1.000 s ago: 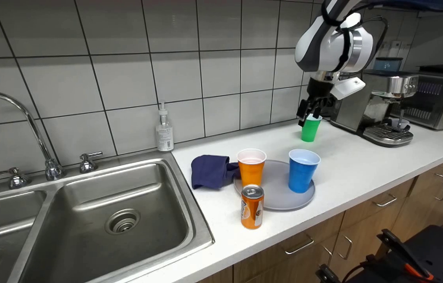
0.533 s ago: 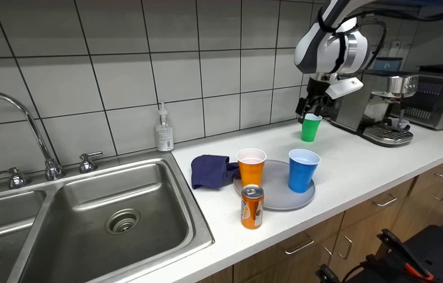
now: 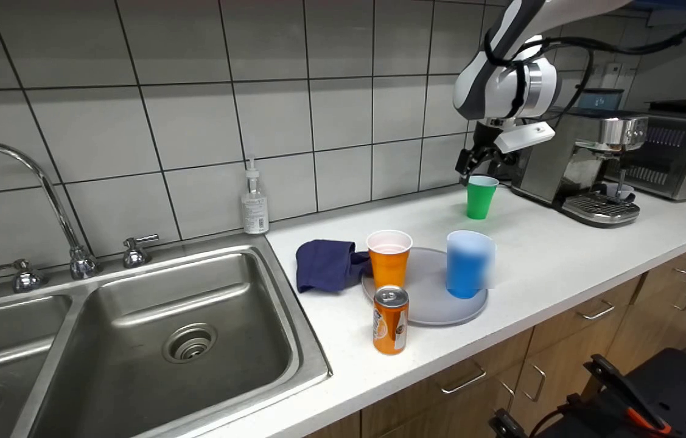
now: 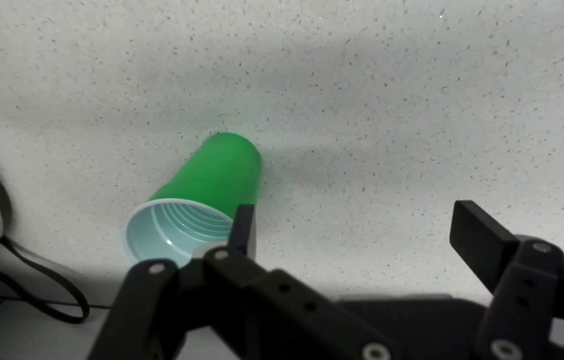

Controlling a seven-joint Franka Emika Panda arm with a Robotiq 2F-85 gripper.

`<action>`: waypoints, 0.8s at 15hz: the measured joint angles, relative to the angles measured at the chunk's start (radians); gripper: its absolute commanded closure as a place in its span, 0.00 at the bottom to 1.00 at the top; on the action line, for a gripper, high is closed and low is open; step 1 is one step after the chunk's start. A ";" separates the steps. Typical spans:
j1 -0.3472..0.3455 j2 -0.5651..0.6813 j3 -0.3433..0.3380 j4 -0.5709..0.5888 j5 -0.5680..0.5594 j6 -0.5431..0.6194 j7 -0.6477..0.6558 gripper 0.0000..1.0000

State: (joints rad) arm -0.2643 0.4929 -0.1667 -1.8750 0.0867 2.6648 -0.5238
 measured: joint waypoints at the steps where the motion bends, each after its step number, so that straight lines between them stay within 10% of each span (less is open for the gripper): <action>1: -0.005 0.016 0.000 0.022 -0.006 -0.002 0.018 0.00; 12: -0.040 0.161 -0.008 0.214 -0.049 -0.017 0.187 0.00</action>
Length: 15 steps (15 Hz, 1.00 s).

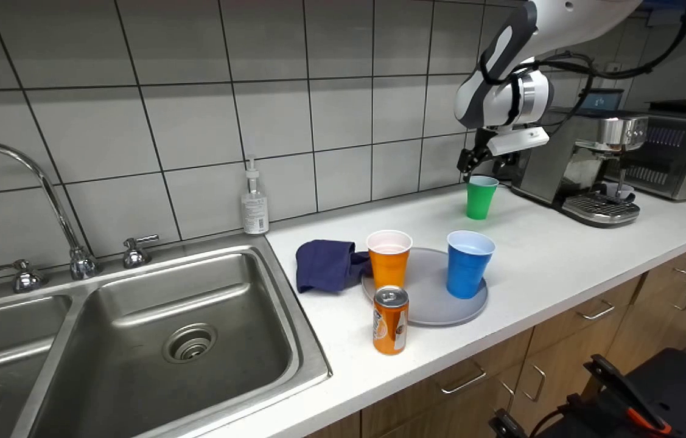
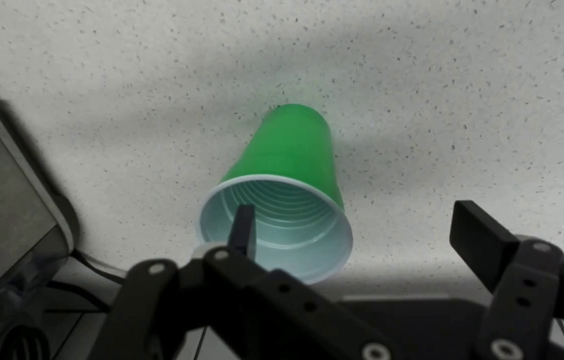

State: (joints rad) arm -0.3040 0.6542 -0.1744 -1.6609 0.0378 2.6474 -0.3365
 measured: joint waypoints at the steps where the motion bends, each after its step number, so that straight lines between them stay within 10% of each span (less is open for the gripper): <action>1: 0.000 0.014 -0.001 0.014 -0.001 0.000 0.011 0.00; 15: 0.000 0.148 -0.003 0.178 -0.002 -0.041 0.066 0.00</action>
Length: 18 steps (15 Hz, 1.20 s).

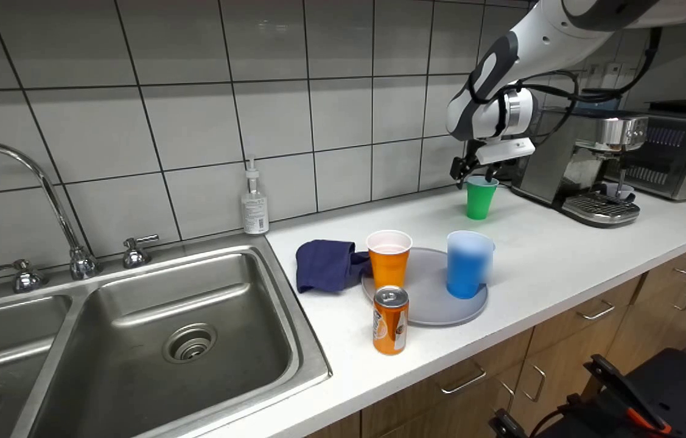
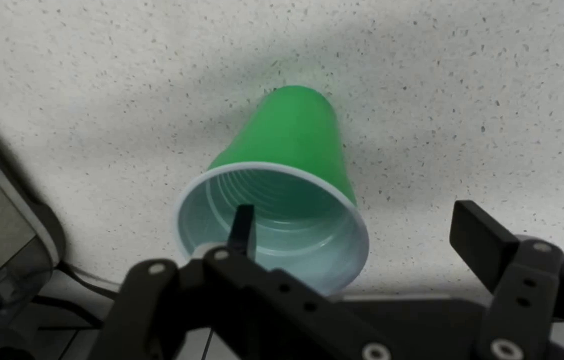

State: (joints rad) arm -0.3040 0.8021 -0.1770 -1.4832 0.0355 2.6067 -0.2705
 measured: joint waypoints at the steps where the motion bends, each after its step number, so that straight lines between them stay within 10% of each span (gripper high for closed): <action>1: 0.000 0.008 0.000 0.008 0.000 -0.002 0.002 0.00; 6: 0.000 0.037 0.000 0.050 0.000 -0.036 0.010 0.00; 8: 0.000 0.047 0.000 0.062 0.000 -0.042 0.012 0.28; 18: -0.003 0.072 0.000 0.102 0.000 -0.065 0.012 1.00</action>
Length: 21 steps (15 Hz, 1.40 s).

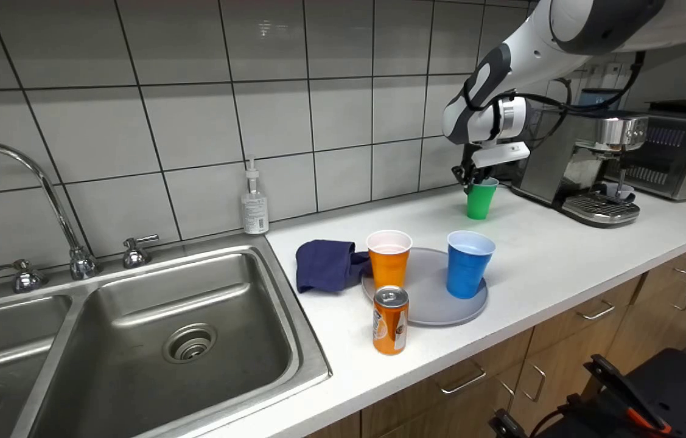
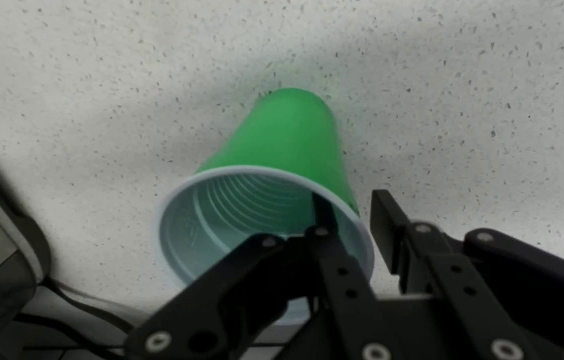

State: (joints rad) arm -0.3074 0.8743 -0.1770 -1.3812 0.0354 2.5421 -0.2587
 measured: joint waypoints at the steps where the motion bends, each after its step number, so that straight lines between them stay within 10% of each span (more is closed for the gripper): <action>1: -0.001 0.001 0.000 0.002 0.000 0.000 0.000 1.00; 21: -0.010 -0.110 0.054 -0.033 -0.059 -0.117 -0.083 0.99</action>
State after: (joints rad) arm -0.3175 0.7640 -0.1231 -1.4143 -0.0232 2.4253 -0.3412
